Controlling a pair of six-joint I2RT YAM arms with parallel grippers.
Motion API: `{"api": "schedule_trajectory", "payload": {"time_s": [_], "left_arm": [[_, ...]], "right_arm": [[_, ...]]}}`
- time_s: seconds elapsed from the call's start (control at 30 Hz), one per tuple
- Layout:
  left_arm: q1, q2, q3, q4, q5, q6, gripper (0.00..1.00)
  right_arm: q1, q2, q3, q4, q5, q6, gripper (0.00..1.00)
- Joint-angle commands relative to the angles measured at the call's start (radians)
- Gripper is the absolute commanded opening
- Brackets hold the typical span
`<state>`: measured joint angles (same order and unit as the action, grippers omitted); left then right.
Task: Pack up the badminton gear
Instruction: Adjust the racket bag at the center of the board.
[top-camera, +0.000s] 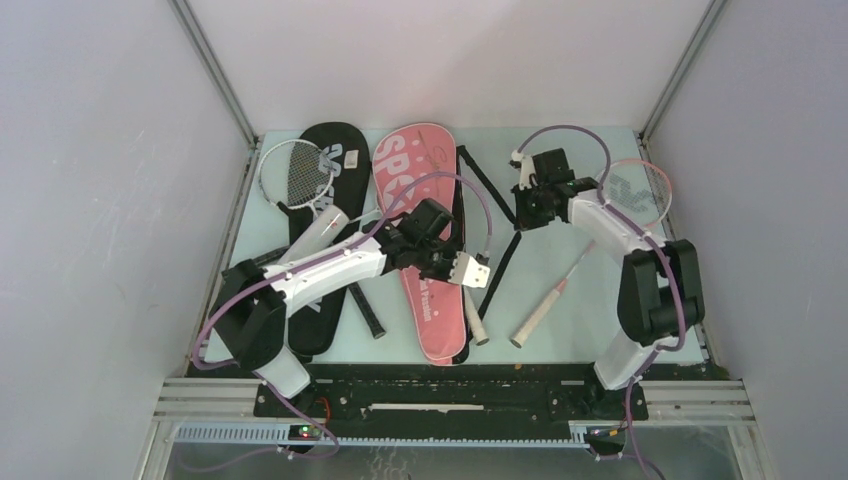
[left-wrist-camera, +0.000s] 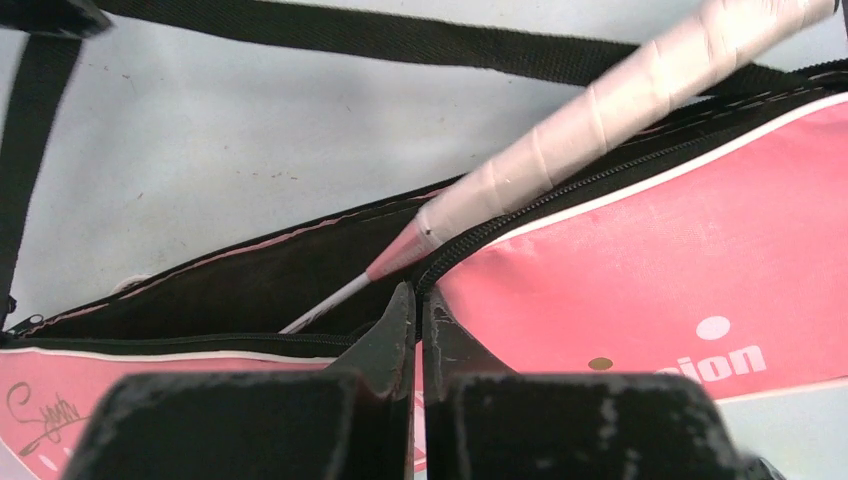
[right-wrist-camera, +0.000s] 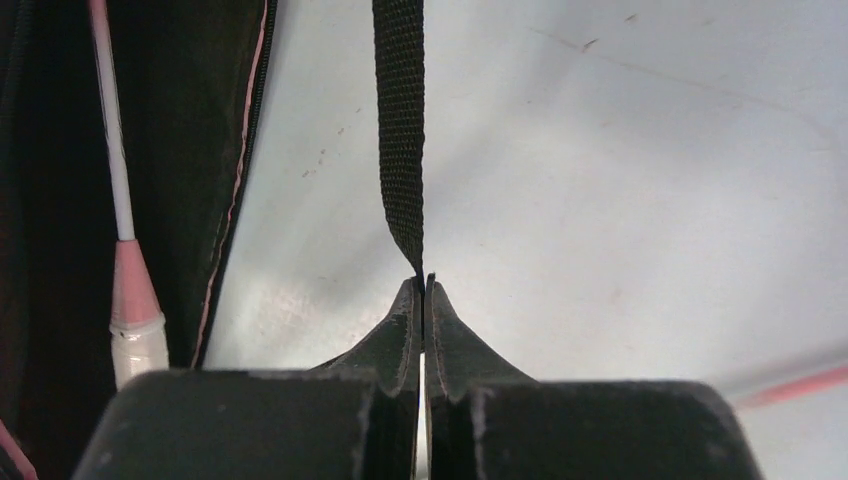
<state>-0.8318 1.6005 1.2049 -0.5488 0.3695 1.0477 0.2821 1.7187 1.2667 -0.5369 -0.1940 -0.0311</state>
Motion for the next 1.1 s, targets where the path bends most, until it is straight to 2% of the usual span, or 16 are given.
{"api": "schedule_trajectory", "payload": {"time_s": [0.0, 0.2, 0.4, 0.63, 0.93, 1.07], "left_arm": [[0.005, -0.050, -0.037, 0.010, 0.033, 0.019, 0.00], [0.007, -0.045, -0.044, 0.025, 0.045, 0.013, 0.00], [0.006, -0.020, -0.011, 0.051, 0.100, -0.080, 0.00], [0.006, -0.015, 0.026, 0.039, 0.126, -0.112, 0.00], [0.005, -0.026, 0.002, 0.054, 0.126, -0.108, 0.00], [0.008, -0.035, 0.005, 0.064, 0.136, -0.118, 0.04]], "right_arm": [[-0.022, -0.085, 0.005, -0.057, 0.044, -0.170, 0.00], [-0.039, -0.135, 0.003, -0.106, -0.025, -0.208, 0.00], [-0.039, -0.170, 0.002, -0.155, -0.261, -0.168, 0.00], [-0.105, -0.279, 0.005, -0.101, -0.457, -0.085, 0.00], [-0.175, -0.454, 0.022, -0.041, -0.574, -0.024, 0.00], [-0.205, -0.484, 0.021, -0.002, -0.646, 0.017, 0.00]]}}
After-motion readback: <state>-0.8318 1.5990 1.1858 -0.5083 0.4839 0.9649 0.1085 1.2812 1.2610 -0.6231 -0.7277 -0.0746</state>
